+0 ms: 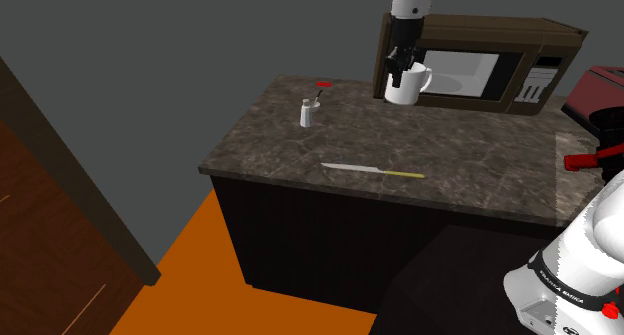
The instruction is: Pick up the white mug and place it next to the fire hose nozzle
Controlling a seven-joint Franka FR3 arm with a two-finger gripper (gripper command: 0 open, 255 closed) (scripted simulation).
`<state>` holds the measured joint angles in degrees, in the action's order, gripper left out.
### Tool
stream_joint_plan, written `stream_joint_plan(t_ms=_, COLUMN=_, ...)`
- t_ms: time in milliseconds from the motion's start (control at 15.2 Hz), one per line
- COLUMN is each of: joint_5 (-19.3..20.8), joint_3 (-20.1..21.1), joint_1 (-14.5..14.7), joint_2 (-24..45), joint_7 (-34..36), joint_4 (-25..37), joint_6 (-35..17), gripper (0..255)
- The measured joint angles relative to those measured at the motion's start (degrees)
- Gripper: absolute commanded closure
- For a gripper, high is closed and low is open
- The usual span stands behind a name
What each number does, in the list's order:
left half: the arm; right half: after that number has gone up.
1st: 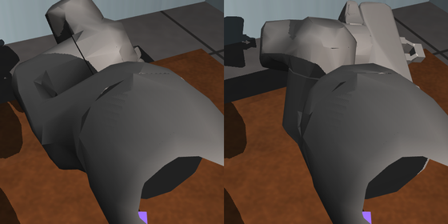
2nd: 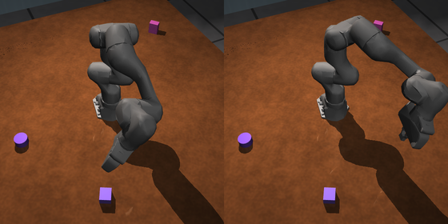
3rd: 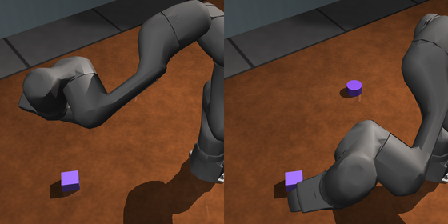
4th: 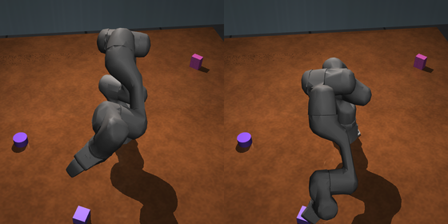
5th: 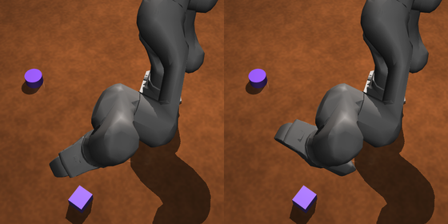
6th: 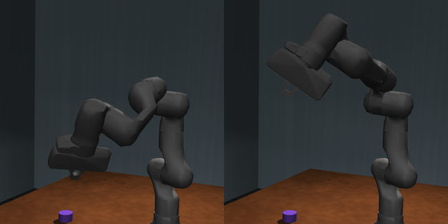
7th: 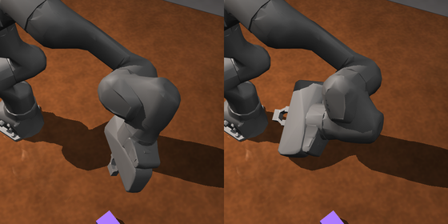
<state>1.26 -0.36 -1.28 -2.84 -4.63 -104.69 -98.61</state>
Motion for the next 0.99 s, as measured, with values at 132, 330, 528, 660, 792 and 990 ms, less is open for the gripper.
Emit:
stream_joint_plan(t_ms=132, joint_5=0.00, joint_3=0.01, joint_1=0.01, joint_2=-0.03, joint_7=-0.02, joint_4=1.49, joint_6=1.52, gripper=255)
stream_joint_plan(t_ms=330, joint_5=-0.02, joint_3=0.02, joint_1=0.01, joint_2=-0.10, joint_7=-0.05, joint_4=3.56, joint_6=3.67, gripper=255)
stream_joint_plan(t_ms=528, joint_5=-0.03, joint_3=0.04, joint_1=0.04, joint_2=0.32, joint_7=-0.05, joint_4=6.49, joint_6=6.18, gripper=255)
stream_joint_plan(t_ms=660, joint_5=-0.03, joint_3=0.07, joint_1=0.06, joint_2=0.56, joint_7=-0.03, joint_4=8.34, joint_6=7.77, gripper=255)
stream_joint_plan(t_ms=792, joint_5=-0.03, joint_3=0.04, joint_1=0.04, joint_2=0.85, joint_7=-0.12, joint_4=10.30, joint_6=9.45, gripper=255)
stream_joint_plan(t_ms=990, joint_5=-0.03, joint_3=0.07, joint_1=0.06, joint_2=1.34, joint_7=-0.13, joint_4=13.14, joint_6=11.79, gripper=255)
